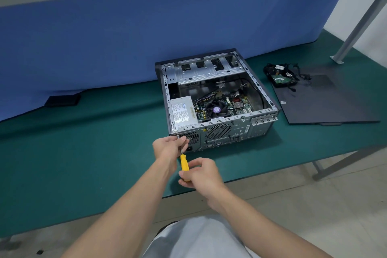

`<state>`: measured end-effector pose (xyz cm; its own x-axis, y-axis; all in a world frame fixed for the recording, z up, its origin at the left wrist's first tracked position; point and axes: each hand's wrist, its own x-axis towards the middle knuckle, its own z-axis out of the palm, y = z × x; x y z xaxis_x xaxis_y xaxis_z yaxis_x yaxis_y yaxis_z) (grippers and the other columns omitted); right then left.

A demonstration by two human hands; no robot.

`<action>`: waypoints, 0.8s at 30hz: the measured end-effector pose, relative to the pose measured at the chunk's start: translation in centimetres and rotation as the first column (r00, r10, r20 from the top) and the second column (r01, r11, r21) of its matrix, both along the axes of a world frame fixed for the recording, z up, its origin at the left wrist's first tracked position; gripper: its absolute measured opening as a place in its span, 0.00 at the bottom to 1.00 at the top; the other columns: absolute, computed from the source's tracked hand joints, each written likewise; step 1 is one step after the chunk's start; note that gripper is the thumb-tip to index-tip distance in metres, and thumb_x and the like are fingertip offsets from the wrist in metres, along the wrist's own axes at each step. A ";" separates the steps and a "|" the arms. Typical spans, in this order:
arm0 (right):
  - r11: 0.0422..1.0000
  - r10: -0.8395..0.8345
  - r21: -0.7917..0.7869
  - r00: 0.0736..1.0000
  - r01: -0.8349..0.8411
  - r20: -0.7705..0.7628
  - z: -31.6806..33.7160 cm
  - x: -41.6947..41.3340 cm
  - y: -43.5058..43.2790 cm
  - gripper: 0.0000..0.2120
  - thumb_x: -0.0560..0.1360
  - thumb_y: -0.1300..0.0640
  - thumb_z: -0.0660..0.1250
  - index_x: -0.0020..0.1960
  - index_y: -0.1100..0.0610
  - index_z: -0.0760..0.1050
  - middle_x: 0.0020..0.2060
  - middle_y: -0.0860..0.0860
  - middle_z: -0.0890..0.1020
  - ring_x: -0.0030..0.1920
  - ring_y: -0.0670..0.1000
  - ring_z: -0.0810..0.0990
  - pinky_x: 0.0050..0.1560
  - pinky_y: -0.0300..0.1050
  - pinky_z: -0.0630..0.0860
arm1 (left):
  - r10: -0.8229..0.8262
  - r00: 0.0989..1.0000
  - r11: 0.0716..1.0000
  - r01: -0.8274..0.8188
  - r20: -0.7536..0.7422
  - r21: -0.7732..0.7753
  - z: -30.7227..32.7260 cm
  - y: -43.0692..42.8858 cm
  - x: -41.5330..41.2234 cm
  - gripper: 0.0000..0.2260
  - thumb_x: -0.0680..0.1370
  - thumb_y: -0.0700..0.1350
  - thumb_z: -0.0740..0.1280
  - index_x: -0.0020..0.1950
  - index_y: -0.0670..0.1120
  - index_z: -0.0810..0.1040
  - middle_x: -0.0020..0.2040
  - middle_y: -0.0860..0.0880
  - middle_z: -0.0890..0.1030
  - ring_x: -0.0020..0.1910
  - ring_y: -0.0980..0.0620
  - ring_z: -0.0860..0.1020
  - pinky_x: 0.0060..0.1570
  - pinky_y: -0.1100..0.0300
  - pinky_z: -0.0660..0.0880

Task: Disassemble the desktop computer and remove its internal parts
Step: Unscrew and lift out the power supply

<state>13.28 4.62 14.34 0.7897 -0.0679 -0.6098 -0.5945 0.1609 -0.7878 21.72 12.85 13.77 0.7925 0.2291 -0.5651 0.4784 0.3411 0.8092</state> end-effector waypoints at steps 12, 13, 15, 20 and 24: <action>0.980 0.026 0.199 0.997 -0.010 -0.076 -0.2 0.5 0.0 0.06 0.77 0.68 0.64 0.53 0.66 0.73 0.43 0.59 0.79 0.37 0.55 0.83 0.47 0.47 0.82 | -0.028 0.999 0.999 0.026 -0.036 -0.034 0.1 0.1 0.1 0.07 0.76 0.26 0.64 0.53 0.32 0.74 0.45 0.34 0.81 0.40 0.42 0.83 0.38 0.58 0.82; 0.998 0.030 0.066 0.998 -0.026 -0.062 -0.3 0.4 0.2 0.05 0.75 0.67 0.66 0.51 0.62 0.73 0.43 0.56 0.80 0.36 0.53 0.84 0.49 0.47 0.82 | -0.031 0.999 0.999 0.032 -0.035 0.037 0.0 0.0 0.1 0.07 0.75 0.26 0.66 0.52 0.33 0.74 0.43 0.35 0.81 0.39 0.44 0.83 0.38 0.58 0.82; 0.997 0.037 -0.070 0.998 -0.040 -0.044 -0.5 0.4 0.4 0.06 0.74 0.65 0.68 0.47 0.58 0.73 0.43 0.53 0.81 0.35 0.52 0.85 0.49 0.47 0.81 | -0.020 0.999 0.992 0.023 -0.029 0.127 -0.1 -0.1 0.2 0.08 0.74 0.26 0.67 0.50 0.35 0.75 0.42 0.37 0.81 0.39 0.45 0.84 0.38 0.58 0.82; 0.916 0.015 0.401 0.994 0.029 -0.106 0.1 1.1 -0.7 0.05 0.79 0.66 0.60 0.50 0.69 0.72 0.41 0.62 0.77 0.37 0.57 0.81 0.46 0.50 0.82 | -0.008 0.999 1.000 0.008 -0.040 0.000 0.2 -0.2 0.4 0.06 0.78 0.26 0.60 0.53 0.32 0.73 0.42 0.34 0.80 0.39 0.42 0.83 0.36 0.59 0.82; 0.914 0.030 0.406 0.994 0.017 -0.108 0.2 1.2 -1.0 0.04 0.79 0.69 0.59 0.52 0.70 0.71 0.44 0.64 0.77 0.42 0.60 0.82 0.43 0.49 0.82 | -0.023 0.998 0.998 0.019 -0.058 -0.056 0.2 0.1 0.3 0.08 0.78 0.26 0.61 0.57 0.28 0.73 0.49 0.30 0.81 0.44 0.40 0.83 0.38 0.58 0.82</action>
